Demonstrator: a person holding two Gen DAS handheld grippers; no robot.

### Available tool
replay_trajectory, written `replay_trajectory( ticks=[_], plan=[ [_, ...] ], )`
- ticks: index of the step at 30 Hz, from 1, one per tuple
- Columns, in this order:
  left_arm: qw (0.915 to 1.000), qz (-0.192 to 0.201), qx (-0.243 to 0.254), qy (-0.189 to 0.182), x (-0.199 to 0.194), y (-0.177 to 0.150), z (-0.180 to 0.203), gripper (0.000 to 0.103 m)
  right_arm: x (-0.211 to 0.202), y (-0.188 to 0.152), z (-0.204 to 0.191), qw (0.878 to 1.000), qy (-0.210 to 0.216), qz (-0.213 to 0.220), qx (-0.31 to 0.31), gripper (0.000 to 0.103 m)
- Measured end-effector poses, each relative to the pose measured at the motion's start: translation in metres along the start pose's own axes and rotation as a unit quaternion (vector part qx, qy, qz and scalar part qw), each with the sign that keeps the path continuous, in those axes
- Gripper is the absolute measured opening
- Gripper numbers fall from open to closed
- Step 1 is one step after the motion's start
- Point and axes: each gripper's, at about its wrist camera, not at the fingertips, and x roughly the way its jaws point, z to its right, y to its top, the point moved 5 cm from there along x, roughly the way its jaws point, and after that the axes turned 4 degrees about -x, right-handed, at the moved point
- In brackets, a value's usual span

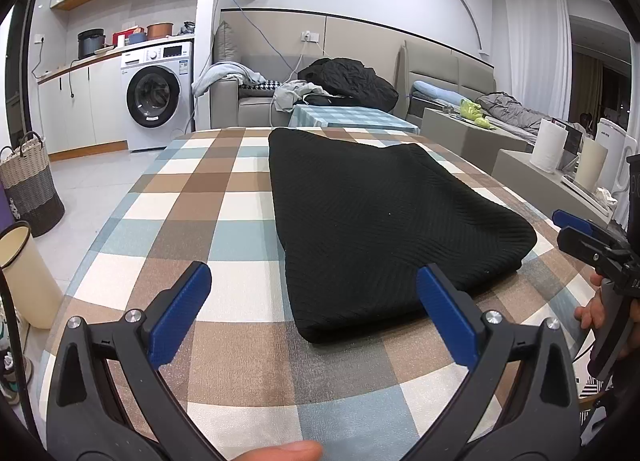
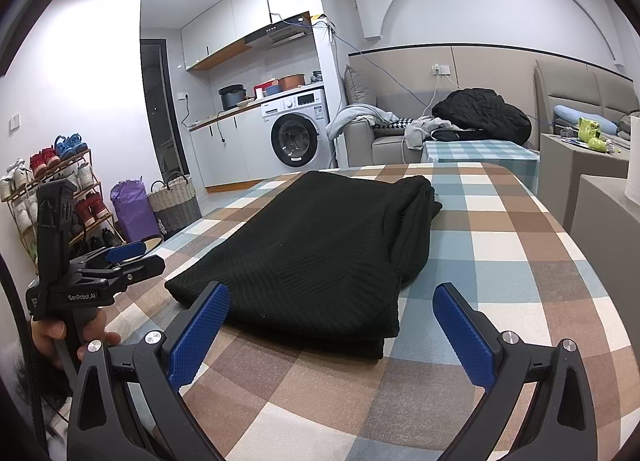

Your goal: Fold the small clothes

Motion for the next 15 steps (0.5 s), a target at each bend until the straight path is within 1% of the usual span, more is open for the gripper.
replay_trajectory(
  ticks=[15],
  plan=[
    [1.0,0.001,-0.001,-0.004,0.0,-0.0011,-0.0002,0.102,0.0021,-0.001,0.001,1.0,0.002,-0.001,-0.001,0.103]
  ],
)
